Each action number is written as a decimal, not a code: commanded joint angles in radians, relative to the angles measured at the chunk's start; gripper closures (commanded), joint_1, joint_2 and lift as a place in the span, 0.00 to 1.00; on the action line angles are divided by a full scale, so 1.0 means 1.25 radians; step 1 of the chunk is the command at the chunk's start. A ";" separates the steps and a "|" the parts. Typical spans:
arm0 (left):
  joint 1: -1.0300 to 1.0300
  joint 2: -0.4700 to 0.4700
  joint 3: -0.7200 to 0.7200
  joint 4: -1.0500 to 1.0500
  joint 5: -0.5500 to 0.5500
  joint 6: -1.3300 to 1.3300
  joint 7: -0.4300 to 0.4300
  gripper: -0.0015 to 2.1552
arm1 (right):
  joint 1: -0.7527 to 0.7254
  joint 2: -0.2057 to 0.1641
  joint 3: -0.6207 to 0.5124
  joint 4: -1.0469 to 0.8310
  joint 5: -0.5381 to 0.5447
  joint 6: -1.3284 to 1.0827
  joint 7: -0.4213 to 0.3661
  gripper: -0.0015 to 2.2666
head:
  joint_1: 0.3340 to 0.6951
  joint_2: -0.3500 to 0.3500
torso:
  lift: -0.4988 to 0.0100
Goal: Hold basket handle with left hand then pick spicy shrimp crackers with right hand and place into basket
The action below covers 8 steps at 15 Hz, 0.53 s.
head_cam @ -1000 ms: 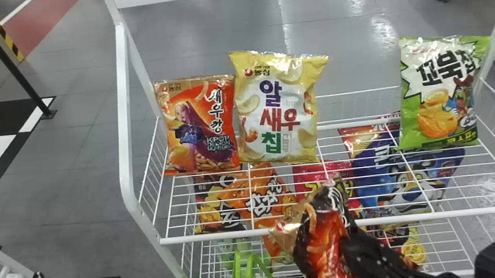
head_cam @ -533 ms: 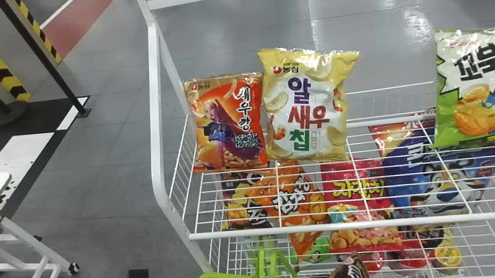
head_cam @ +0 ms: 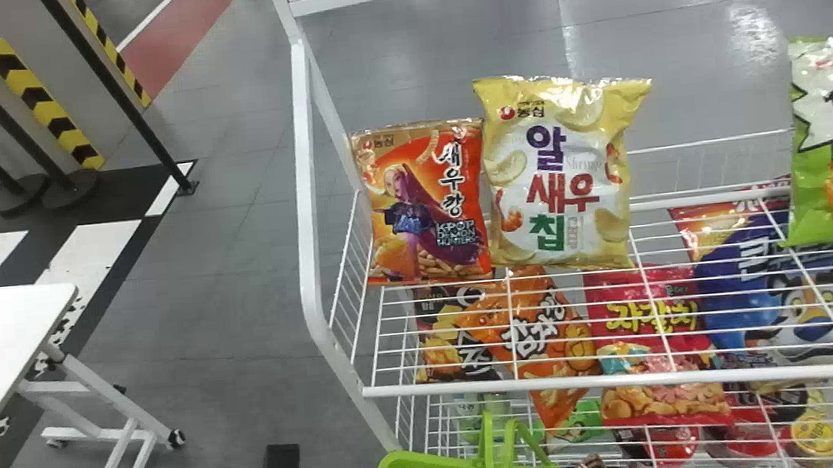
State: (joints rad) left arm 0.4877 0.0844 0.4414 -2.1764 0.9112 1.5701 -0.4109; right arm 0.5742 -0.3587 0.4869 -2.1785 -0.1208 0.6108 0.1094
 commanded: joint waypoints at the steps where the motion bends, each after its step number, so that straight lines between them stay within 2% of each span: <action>1: 0.003 -0.001 -0.002 -0.001 0.000 0.001 0.000 0.88 | -0.041 0.024 0.052 0.033 0.018 0.002 -0.003 0.71 | 1.00 0.96 | 0.91; 3: 0.004 -0.001 -0.003 -0.003 0.000 0.001 0.000 0.88 | -0.076 0.050 0.090 0.075 0.045 0.007 -0.007 0.70 | 1.00 1.00 | 0.91; 4: 0.004 -0.001 -0.006 -0.004 0.001 0.001 0.000 0.88 | -0.094 0.053 0.103 0.092 0.048 0.004 0.000 0.65 | 1.00 1.00 | 0.91; 6: 0.004 -0.001 -0.006 -0.005 0.001 0.001 0.000 0.88 | -0.106 0.053 0.121 0.108 0.055 0.002 0.008 0.12 | 1.00 1.00 | 0.91; 7: 0.004 -0.001 -0.006 -0.005 0.001 0.001 0.000 0.88 | -0.106 0.053 0.126 0.109 0.071 0.004 0.007 0.04 | 1.00 1.00 | 0.91; 8: 0.004 0.000 -0.006 -0.005 0.001 0.001 0.000 0.88 | -0.103 0.051 0.123 0.107 0.076 0.004 0.007 0.02 | 1.00 1.00 | 0.91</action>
State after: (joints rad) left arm 0.4925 0.0829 0.4341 -2.1828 0.9127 1.5701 -0.4111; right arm 0.4437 -0.2935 0.6388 -2.0445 -0.0399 0.6145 0.1186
